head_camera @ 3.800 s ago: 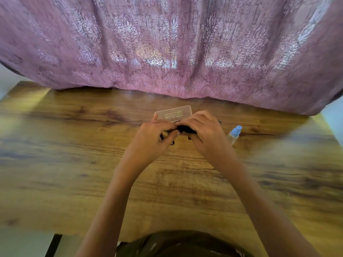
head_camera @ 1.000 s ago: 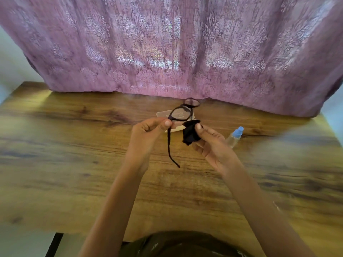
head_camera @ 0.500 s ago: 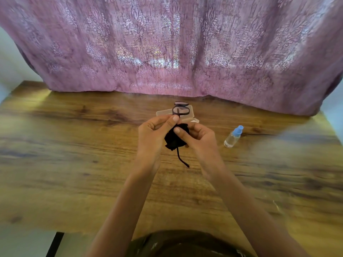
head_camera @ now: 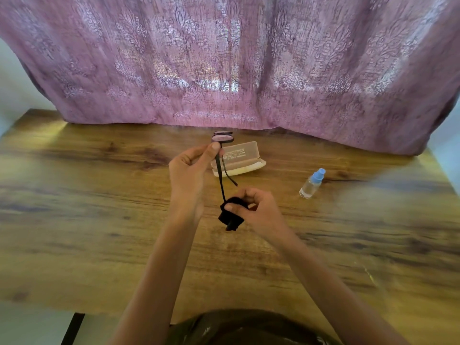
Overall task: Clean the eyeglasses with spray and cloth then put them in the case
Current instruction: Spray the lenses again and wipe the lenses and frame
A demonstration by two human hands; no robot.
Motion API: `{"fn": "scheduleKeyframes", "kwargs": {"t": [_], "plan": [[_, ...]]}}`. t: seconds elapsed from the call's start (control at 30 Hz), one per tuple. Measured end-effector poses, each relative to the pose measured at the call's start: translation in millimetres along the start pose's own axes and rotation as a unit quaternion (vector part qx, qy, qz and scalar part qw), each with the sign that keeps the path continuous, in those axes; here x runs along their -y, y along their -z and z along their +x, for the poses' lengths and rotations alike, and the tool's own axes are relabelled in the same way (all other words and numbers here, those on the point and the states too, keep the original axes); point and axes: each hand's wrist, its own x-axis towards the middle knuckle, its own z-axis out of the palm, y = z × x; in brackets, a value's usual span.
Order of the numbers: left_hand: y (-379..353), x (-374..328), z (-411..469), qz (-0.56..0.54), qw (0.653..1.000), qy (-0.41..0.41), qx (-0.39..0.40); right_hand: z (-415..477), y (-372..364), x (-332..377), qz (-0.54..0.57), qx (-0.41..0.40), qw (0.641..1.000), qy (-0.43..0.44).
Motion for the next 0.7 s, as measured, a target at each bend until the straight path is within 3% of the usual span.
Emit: {"fn": "scheduleKeyframes", "kwargs": {"t": [0.27, 0.43, 0.57, 0.7], "plan": [[-2, 1, -2, 0.031, 0.999, -0.031, 0.002, 6, 13, -22, -0.075, -0.006, 0.997, -0.014], [0, 4, 0, 0.105, 0.994, -0.044, 0.005, 19, 30, -43, -0.219, -0.069, 0.973, -0.033], [3, 4, -2, 0.179, 0.981, -0.067, 0.037, 32, 46, -50, -0.201, -0.109, 0.972, -0.058], [5, 1, -7, 0.188, 0.977, -0.083, 0.061, 40, 54, -48, -0.175, -0.118, 0.975, -0.065]]}}
